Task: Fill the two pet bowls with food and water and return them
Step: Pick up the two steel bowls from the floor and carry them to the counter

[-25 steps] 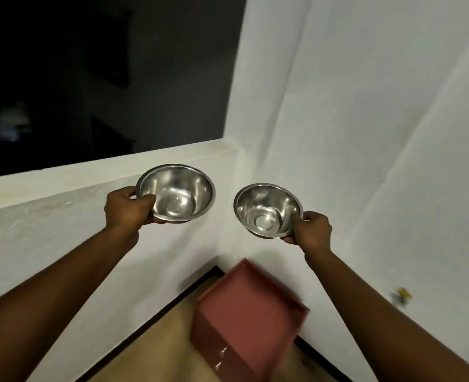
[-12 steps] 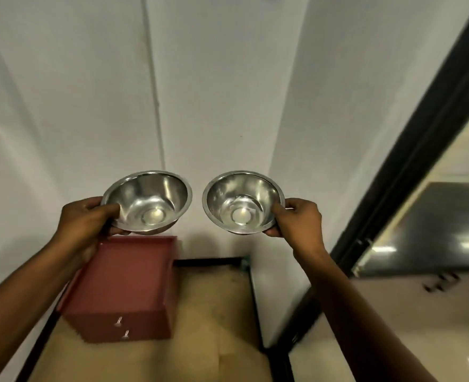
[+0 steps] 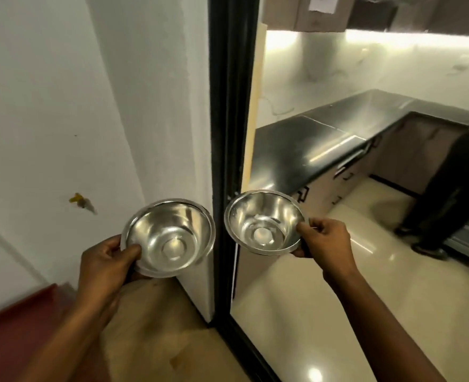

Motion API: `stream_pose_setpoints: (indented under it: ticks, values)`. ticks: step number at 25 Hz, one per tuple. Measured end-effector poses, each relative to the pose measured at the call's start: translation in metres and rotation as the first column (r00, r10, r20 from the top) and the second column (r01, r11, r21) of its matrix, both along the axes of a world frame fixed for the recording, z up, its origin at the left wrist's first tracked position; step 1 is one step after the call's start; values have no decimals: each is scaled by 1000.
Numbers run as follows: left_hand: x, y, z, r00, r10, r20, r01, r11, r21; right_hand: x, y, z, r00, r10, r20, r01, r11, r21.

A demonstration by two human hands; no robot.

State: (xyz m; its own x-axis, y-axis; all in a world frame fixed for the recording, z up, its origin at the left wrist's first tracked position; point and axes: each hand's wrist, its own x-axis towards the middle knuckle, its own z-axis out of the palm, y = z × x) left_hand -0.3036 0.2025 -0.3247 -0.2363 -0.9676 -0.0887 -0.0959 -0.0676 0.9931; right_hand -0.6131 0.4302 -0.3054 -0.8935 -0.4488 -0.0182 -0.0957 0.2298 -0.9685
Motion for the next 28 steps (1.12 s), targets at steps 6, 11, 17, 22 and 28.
stream_pose_setpoints:
  ticks: [6, 11, 17, 22, 28]
  values:
    - [-135, 39, -25, 973, -233, 10, 232, 972, 35, -96, 68, -19, 980, -195, 42, 195, 981, -2]
    - [-277, 58, -28, 961, -276, 0, 276, 961, 35, -226, 97, -19, 967, -253, 23, 253, 967, 5]
    - [-425, 66, -18, 969, -246, -22, 247, 967, 69, -377, 110, -2, 972, -235, 20, 234, 971, 45]
    - [-501, 56, -17, 976, -218, -25, 219, 970, 108, -457, 94, -1, 979, -202, 11, 201, 978, 55]
    - [-588, 12, -29, 989, -143, -27, 145, 982, 120, -549, 39, -11, 992, -123, 15, 121, 989, 84]
